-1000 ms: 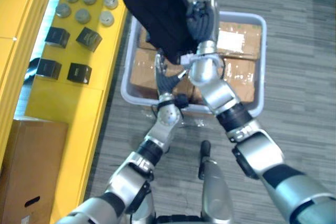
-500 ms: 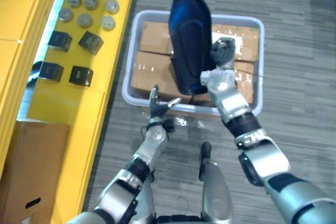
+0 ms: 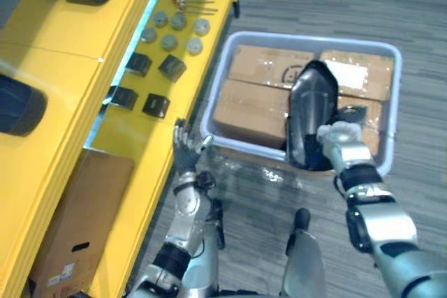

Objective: Walk over and take plastic housings, then place them on the shelf

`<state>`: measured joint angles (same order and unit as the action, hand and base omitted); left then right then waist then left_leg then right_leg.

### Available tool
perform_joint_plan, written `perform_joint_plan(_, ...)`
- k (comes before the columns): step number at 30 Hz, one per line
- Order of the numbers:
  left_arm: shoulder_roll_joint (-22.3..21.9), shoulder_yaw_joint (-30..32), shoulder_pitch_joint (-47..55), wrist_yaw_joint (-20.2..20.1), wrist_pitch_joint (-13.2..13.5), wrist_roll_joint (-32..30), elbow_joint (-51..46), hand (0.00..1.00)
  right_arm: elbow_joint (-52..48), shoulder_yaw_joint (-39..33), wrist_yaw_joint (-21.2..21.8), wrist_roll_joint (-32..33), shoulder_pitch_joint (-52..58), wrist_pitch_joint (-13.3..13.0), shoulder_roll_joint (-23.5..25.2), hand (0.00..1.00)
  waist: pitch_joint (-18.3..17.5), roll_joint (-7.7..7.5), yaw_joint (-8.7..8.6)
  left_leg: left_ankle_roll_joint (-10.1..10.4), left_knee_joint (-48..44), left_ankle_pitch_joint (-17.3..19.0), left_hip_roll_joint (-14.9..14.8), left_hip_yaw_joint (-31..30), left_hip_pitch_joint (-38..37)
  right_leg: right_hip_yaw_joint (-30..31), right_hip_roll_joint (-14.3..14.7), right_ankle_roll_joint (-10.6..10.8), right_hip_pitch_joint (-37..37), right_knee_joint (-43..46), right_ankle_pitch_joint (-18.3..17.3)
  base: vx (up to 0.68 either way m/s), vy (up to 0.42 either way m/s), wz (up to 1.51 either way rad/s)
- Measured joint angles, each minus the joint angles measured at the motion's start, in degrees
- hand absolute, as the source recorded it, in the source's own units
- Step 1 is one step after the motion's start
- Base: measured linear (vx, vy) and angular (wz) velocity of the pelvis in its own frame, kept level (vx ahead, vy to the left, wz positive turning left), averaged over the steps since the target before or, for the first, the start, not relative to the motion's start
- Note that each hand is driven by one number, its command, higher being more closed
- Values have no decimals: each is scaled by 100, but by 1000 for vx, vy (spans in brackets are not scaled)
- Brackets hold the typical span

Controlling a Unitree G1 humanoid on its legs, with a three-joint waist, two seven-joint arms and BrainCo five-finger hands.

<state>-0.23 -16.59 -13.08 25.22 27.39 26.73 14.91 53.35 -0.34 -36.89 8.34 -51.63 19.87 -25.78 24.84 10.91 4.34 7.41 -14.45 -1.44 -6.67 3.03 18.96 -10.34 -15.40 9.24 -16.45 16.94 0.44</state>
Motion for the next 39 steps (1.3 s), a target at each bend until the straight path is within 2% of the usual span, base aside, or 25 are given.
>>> perform_joint_plan(2,26,6,45,-61,1,47,-106,0,246,-35,6,-13,-171,17,-218,100,-17,119,81,-4,7,-2,24,-86,88,-74,-35,-12,-30,-18,-14,-45,14,21)
perform_joint_plan(6,174,-43,330,-158,-36,250,-254,0,598,-45,7,-37,-462,22,-485,100,-23,178,203,3,0,-30,45,-104,173,-117,-63,6,-62,-67,7,11,5,7)
perform_joint_plan(10,197,-221,399,-208,-180,259,-274,0,806,-48,-122,-14,-788,22,-989,100,42,409,366,-61,-6,-78,94,-185,327,-220,-113,34,-158,-14,23,27,-1,11)
perform_joint_plan(11,185,-255,423,-247,-189,266,-274,0,827,-44,-143,-15,-871,22,-1099,0,62,474,398,-64,0,-83,116,-203,336,-235,-135,37,-168,16,20,21,-1,12)
perform_joint_plan(12,185,-286,441,-311,-197,268,-281,0,871,-45,-197,-15,-960,22,-1224,0,70,535,427,-65,0,-83,140,-215,337,-242,-164,44,-175,55,7,18,3,9)
perform_joint_plan(17,202,-267,470,-239,-177,164,-400,0,1111,-9,-140,-134,-1128,149,-1463,0,60,549,481,-70,-7,-92,156,-249,490,-268,-196,41,-354,181,-59,14,-10,5)
perform_joint_plan(20,204,-263,520,174,-147,-325,-860,0,1273,47,-196,-257,-1126,86,-1585,0,59,550,474,-78,-21,-99,202,-249,494,-271,-266,51,-402,311,-139,12,-8,4)
perform_joint_plan(22,207,-243,515,318,-117,-534,-1126,0,1302,41,-349,-291,-1124,-117,-1622,0,59,550,487,-78,-21,-99,212,-250,498,-271,-282,39,-436,368,-172,7,-8,3)
perform_joint_plan(25,206,-238,453,336,-128,-532,-1293,0,1203,3,-536,-596,-1105,-636,-1631,0,52,559,477,-76,-23,-96,211,-252,497,-273,-285,30,-446,394,-201,0,0,0)
perform_joint_plan(26,206,-237,455,336,-132,-532,-1293,0,1138,-29,-567,-651,-1084,-712,-1631,0,52,559,475,-76,-23,-96,210,-252,498,-274,-284,30,-446,394,-202,0,0,0)
perform_joint_plan(28,206,-202,467,329,-135,-528,-1293,0,581,-111,-701,-887,-821,-981,-1639,0,53,559,461,-67,-36,-79,204,-252,506,-276,-279,28,-448,369,-209,0,0,0)
perform_joint_plan(34,206,-123,573,339,-135,-531,-1299,0,-1107,-354,-959,-1405,11,-1391,-1620,0,72,533,398,-70,-321,120,148,-233,622,-242,-238,25,-490,406,-285,13,-3,-4)
perform_joint_plan(39,208,120,586,356,-133,-547,-1362,0,-1818,-414,-1049,-1629,411,-1505,-1267,0,138,442,303,-58,-368,189,109,-192,624,-188,-209,19,-535,484,-325,35,-13,-7)
